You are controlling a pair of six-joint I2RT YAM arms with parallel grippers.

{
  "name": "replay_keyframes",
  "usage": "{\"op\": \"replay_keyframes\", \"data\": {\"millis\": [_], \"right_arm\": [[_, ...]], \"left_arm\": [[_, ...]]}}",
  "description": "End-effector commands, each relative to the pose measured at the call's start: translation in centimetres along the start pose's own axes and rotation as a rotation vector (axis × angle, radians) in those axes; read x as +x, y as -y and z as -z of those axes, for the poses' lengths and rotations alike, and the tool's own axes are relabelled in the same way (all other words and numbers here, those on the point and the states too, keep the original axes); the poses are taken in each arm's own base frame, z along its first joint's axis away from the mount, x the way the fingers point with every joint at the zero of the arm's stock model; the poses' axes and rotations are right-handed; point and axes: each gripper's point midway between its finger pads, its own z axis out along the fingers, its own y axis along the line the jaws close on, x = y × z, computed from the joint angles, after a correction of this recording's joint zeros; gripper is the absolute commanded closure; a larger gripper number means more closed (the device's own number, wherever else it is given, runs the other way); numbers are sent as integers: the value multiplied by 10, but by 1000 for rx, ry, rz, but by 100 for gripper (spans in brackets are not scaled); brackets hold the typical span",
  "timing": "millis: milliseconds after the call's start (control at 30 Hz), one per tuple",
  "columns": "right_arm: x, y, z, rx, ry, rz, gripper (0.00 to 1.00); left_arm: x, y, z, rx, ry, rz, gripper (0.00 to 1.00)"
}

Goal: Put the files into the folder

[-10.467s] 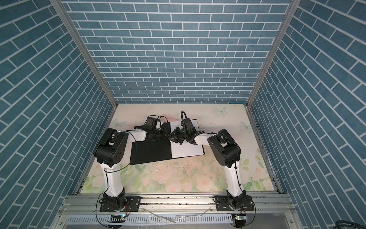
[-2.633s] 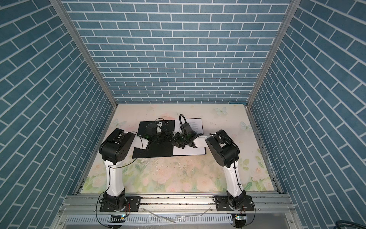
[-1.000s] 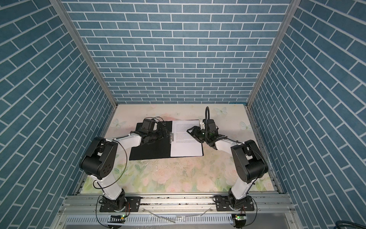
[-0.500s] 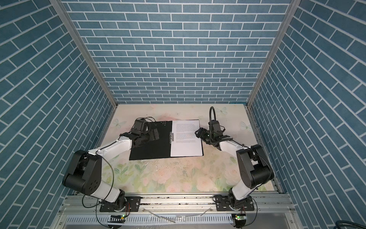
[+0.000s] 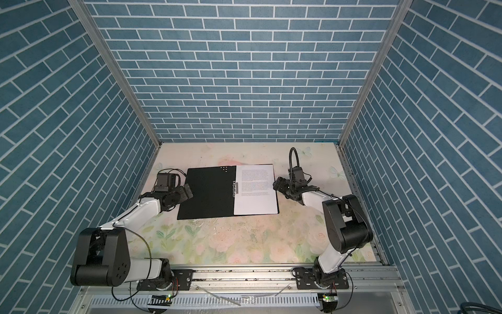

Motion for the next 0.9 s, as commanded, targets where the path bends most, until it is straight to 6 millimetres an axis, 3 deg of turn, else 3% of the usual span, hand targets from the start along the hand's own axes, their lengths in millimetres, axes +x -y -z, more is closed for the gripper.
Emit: {"op": "replay_keyframes", "data": {"millis": [0,500,867], "right_arm": [[8,8,-9,-2,-15,20,18],[7,27,-25,-2,-70,-4,18],[25,28,-38,-55,-165,-33,22]], "left_arm": [[10,-4,-9,37,-54,5,0],[15,6,-46,141,-161,-14,0],[41,48,-53,329,-281,-34,0]]}}
